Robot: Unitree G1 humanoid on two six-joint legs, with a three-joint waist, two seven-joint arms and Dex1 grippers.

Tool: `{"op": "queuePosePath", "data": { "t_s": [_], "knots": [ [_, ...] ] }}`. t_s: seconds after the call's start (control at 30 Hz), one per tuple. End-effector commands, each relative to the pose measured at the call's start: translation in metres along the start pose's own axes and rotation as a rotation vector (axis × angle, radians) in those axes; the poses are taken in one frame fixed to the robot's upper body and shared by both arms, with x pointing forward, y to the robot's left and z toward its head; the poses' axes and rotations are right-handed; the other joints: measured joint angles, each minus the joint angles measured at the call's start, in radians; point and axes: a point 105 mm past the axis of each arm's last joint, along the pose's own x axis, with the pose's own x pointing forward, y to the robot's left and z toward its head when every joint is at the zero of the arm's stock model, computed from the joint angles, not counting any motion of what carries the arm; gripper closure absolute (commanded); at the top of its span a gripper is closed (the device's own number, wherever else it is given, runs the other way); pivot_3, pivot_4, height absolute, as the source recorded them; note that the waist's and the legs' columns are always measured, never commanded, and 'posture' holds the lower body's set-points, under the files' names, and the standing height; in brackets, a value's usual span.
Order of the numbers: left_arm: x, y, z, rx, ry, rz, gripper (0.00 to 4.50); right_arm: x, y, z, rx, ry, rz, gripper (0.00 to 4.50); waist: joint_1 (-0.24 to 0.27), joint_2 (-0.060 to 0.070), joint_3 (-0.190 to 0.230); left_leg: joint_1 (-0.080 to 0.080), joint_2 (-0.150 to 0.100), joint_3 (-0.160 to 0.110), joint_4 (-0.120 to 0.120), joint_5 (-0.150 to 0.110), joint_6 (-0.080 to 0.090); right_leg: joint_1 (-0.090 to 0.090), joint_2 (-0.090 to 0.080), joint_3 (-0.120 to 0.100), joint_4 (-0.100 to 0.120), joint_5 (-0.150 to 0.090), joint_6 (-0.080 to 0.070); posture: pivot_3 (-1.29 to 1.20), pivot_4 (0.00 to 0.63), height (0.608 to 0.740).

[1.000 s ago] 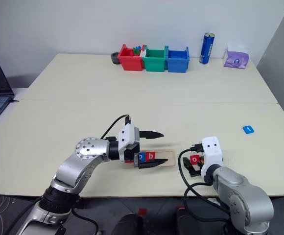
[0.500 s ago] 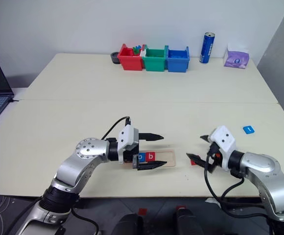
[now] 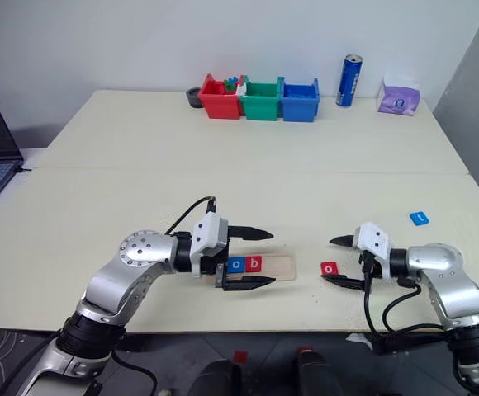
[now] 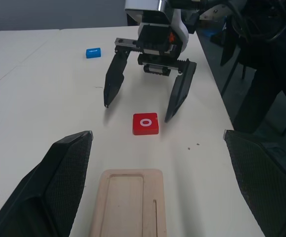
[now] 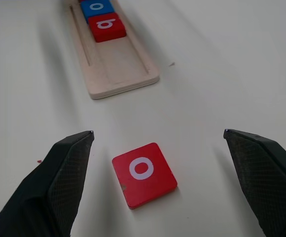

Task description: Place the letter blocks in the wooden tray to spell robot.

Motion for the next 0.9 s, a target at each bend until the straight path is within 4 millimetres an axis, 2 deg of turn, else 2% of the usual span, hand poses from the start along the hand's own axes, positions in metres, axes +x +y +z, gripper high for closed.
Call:
{"op": "queuePosePath", "data": {
  "t_s": [0.03, 0.43, 0.53, 0.77, 0.9],
  "knots": [
    [-0.006, -0.003, 0.011, 0.048, -0.027, -0.008, 0.00, 0.001, 0.003, 0.003, -0.041, -0.004, 0.040, 0.02, 0.000, 0.000, 0.000, 0.000, 0.000, 0.000, 0.000, 0.000, 0.000, 0.000, 0.000, 0.000, 0.000, 0.000, 0.000, 0.00, 0.150, 0.740],
    [-0.009, -0.011, 0.017, 0.057, -0.031, -0.061, 0.00, 0.003, -0.003, -0.015, -0.052, 0.039, 0.060, 0.02, 0.000, 0.000, 0.000, 0.000, 0.000, 0.000, 0.000, 0.000, 0.000, 0.000, 0.000, 0.000, 0.000, 0.000, 0.000, 0.00, 0.150, 0.740],
    [-0.010, -0.013, 0.017, 0.057, -0.029, -0.075, 0.00, 0.004, -0.003, -0.016, -0.048, 0.040, 0.064, 0.60, 0.000, 0.000, 0.000, 0.000, 0.000, 0.000, 0.000, 0.000, 0.000, 0.000, 0.000, 0.000, 0.000, 0.000, 0.000, 0.00, 0.150, 0.740],
    [-0.013, -0.012, 0.017, 0.062, -0.022, -0.096, 0.00, 0.003, -0.013, -0.018, -0.031, 0.040, 0.032, 3.07, 0.000, 0.000, 0.000, 0.001, 0.000, 0.000, 0.001, 0.000, 0.000, 0.000, 0.000, 0.000, 0.001, 0.000, -0.001, 0.00, 0.150, 0.740],
    [-0.013, -0.011, 0.016, 0.065, -0.020, -0.099, 0.00, 0.003, -0.014, -0.015, -0.023, 0.029, 0.030, 3.05, 0.000, 0.000, 0.000, 0.001, 0.000, 0.000, 0.001, 0.000, 0.000, 0.000, 0.000, 0.000, 0.001, 0.000, -0.001, 0.00, 0.150, 0.740]
  ]
}}
